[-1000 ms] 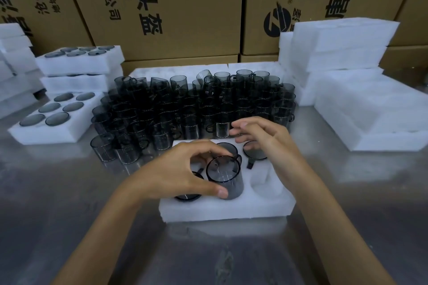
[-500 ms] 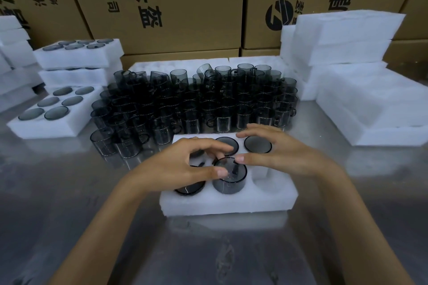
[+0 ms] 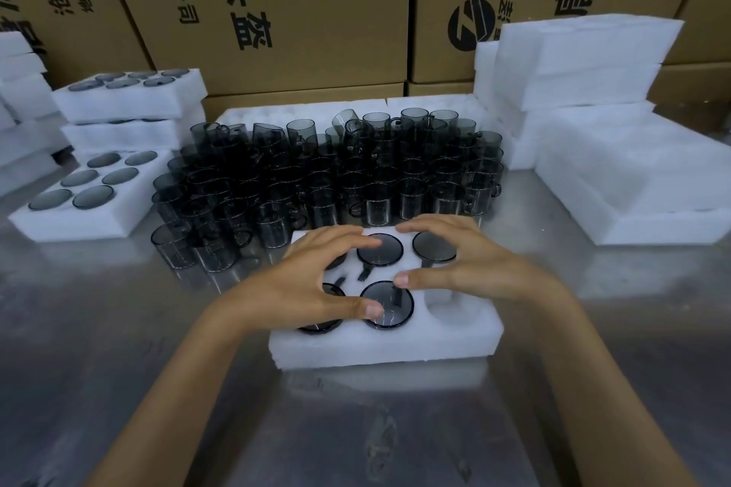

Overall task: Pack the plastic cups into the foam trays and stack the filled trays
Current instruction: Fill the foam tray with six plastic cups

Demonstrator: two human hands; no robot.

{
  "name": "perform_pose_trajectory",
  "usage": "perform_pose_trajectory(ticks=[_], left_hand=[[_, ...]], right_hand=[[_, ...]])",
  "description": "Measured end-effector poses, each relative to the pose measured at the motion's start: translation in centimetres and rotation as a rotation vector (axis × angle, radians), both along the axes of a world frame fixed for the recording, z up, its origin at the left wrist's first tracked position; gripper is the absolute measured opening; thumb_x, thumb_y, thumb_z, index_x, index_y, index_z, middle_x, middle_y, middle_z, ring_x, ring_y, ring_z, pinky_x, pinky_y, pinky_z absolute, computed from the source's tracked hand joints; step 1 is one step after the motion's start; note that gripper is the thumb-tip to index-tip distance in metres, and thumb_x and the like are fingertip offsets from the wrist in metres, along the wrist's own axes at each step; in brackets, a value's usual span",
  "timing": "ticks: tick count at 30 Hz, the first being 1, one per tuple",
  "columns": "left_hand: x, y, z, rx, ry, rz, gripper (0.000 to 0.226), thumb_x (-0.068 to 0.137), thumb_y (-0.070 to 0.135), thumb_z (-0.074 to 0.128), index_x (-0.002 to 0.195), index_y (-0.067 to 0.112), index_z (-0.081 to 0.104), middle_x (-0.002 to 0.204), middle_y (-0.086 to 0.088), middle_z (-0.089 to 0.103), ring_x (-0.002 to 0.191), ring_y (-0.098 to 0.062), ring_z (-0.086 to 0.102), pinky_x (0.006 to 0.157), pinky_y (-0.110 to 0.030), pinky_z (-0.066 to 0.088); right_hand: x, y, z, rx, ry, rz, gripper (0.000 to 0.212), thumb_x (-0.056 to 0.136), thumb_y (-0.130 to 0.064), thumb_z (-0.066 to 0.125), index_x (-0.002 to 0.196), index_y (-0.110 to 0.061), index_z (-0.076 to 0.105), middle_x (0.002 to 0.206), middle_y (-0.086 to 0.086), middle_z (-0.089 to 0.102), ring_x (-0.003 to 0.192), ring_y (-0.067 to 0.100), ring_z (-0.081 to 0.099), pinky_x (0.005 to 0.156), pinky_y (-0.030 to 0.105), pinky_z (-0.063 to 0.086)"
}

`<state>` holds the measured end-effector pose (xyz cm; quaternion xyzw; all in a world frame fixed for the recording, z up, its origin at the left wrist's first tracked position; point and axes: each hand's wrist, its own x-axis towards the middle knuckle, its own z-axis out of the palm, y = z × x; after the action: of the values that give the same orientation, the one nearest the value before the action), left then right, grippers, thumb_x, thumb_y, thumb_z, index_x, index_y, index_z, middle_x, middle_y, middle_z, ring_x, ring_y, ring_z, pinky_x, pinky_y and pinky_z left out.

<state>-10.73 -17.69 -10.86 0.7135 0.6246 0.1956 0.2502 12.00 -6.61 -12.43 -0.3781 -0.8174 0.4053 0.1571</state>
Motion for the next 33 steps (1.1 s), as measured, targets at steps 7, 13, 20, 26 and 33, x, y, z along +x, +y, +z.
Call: perform_pose_trajectory(ticks=[7,13,20,26,33], left_hand=[[-0.6,5.1,1.2,0.307,-0.247,0.265,0.023,0.100,0.019,0.056,0.117,0.032,0.065,0.120,0.007,0.065,0.112,-0.006,0.059,0.089,-0.016,0.048],[-1.0,15.6,3.7,0.311,0.039,0.386,0.043,0.096,0.011,0.053,0.139,0.020,0.053,0.136,-0.012,0.048,0.126,-0.027,0.049,0.107,-0.032,0.038],[1.7,20.5,2.3,0.215,0.288,0.372,0.047,0.092,0.015,0.062,0.137,0.016,0.051,0.146,-0.011,0.035,0.133,-0.031,0.041,0.110,-0.046,0.038],[1.8,19.4,2.3,0.375,0.350,0.403,0.013,0.091,0.008,0.066,0.097,0.008,0.055,0.119,-0.010,0.047,0.104,-0.031,0.054,0.084,-0.035,0.042],[3.7,13.1,3.7,0.471,0.024,0.180,0.021,0.082,0.011,0.079,0.083,0.017,0.059,0.097,0.003,0.054,0.090,-0.019,0.060,0.088,-0.035,0.053]], right_hand=[[-0.5,1.2,-1.0,-0.254,0.676,-0.507,0.016,0.088,-0.037,0.070,0.085,-0.025,0.080,0.098,-0.009,0.078,0.098,0.007,0.070,0.092,0.030,0.054],[1.1,3.6,-2.7,-0.468,0.709,-0.736,0.026,0.097,-0.021,0.055,0.086,-0.005,0.073,0.090,0.015,0.077,0.080,0.021,0.069,0.084,0.034,0.056],[1.3,4.4,-3.3,-0.510,0.729,-0.716,0.027,0.098,-0.018,0.053,0.082,-0.006,0.071,0.069,0.004,0.075,0.063,0.013,0.067,0.060,0.020,0.056],[1.3,4.3,-3.0,-0.513,0.716,-0.705,0.025,0.097,-0.022,0.056,0.085,-0.009,0.073,0.075,0.003,0.077,0.074,0.017,0.069,0.071,0.027,0.055],[1.1,3.2,-1.7,-0.322,0.781,-0.652,0.013,0.093,-0.021,0.063,0.093,-0.020,0.076,0.086,-0.004,0.077,0.071,0.006,0.065,0.063,0.017,0.055]])
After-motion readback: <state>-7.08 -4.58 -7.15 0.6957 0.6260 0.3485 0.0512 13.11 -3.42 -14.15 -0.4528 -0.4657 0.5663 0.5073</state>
